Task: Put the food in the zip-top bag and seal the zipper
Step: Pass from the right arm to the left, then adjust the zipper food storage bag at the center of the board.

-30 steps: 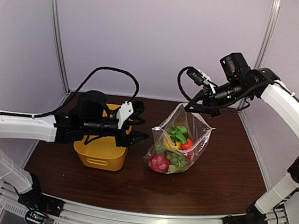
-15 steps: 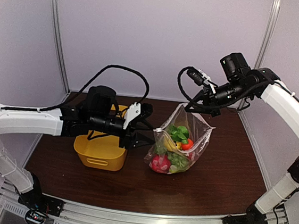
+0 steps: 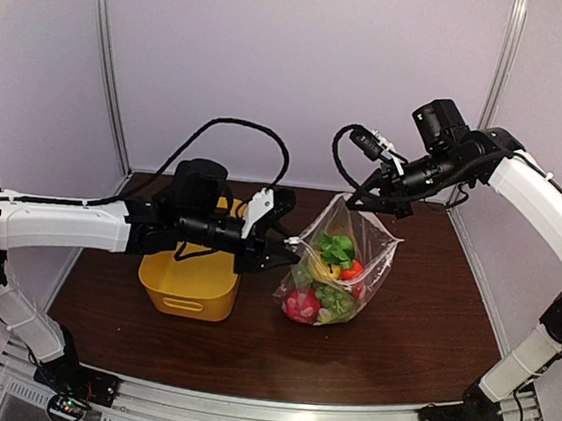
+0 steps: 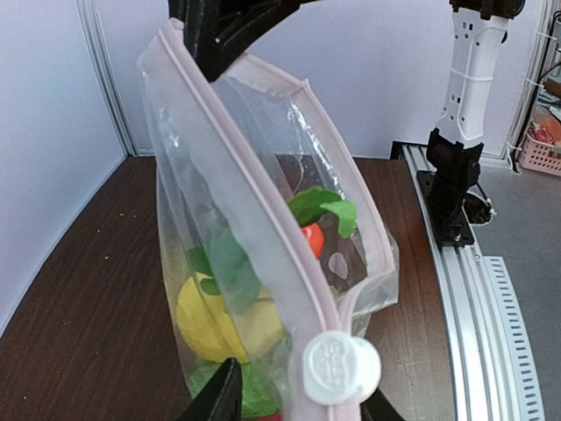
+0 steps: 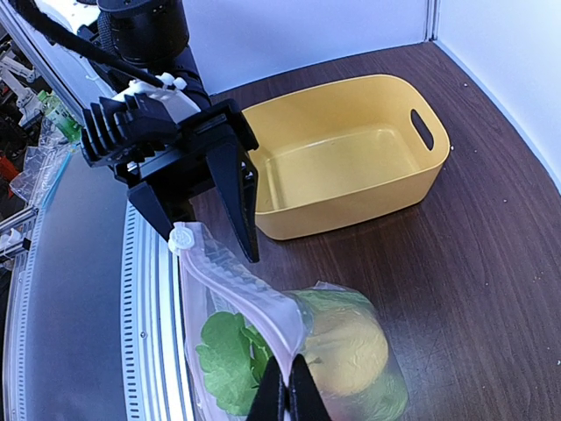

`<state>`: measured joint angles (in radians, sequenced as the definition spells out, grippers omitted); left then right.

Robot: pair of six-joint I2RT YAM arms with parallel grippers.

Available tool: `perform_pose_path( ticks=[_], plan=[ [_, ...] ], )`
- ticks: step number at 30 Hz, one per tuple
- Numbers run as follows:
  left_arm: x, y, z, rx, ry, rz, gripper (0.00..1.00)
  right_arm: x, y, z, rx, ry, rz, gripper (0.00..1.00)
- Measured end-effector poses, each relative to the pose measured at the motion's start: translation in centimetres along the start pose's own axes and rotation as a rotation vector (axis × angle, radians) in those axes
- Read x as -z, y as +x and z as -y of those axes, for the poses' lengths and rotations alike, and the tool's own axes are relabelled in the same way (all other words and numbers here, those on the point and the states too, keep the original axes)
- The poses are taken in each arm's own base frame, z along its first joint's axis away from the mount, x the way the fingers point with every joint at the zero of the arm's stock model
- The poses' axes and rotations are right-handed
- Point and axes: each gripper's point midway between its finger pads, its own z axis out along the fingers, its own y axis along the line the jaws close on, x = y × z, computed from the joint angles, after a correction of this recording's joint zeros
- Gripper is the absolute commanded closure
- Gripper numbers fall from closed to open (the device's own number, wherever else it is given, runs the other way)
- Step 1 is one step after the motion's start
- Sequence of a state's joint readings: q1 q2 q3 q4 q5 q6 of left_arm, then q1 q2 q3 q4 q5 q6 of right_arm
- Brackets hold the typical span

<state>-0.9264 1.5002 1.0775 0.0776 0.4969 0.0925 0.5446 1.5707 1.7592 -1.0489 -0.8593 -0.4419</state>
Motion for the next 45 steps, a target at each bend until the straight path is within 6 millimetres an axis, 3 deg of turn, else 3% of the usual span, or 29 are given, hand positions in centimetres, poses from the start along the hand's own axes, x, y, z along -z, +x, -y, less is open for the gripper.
perform_pose_path(
  ticks=[5,10,12,19,23,26,30,35,38,45],
  plan=[
    [-0.2,0.2,-0.5,0.002,-0.023,-0.006,0.74,0.0,0.0,0.0,0.000,0.000,0.000,1.00],
    [-0.2,-0.1,-0.8,-0.001,-0.041,0.007,0.96,0.0,0.0,0.0,-0.002,0.001,0.001,1.00],
    [-0.2,-0.3,-0.9,-0.003,-0.048,0.013,1.00,0.0,0.0,0.2,-0.002,0.011,0.000,0.94],
    [-0.1,-0.6,-1.9,0.045,-0.098,0.028,1.00,1.6,-0.9,1.2,0.053,0.124,-0.015,0.82],
    [-0.6,-0.4,-2.3,0.113,-0.108,0.034,1.00,3.5,-1.2,-0.2,0.110,0.153,-0.008,0.81],
    [-1.2,0.1,-2.5,0.167,-0.106,0.026,1.00,4.5,-1.1,-2.3,0.187,0.140,-0.009,0.83],
    [-1.5,0.6,-2.6,0.216,-0.105,0.013,1.00,2.8,1.1,-4.3,0.262,0.071,-0.089,0.80],
    [-1.5,0.7,-2.7,0.259,-0.112,0.012,1.00,-1.1,5.6,-4.6,0.313,-0.015,-0.276,0.82],
    [-1.4,0.4,-3.2,0.286,-0.119,0.019,1.00,-2.0,7.4,-5.1,0.345,-0.045,-0.349,0.81],
    [-1.1,-0.2,-3.9,0.320,-0.124,0.037,1.00,-2.7,8.7,-5.7,0.409,-0.034,-0.425,0.80]
  ],
)
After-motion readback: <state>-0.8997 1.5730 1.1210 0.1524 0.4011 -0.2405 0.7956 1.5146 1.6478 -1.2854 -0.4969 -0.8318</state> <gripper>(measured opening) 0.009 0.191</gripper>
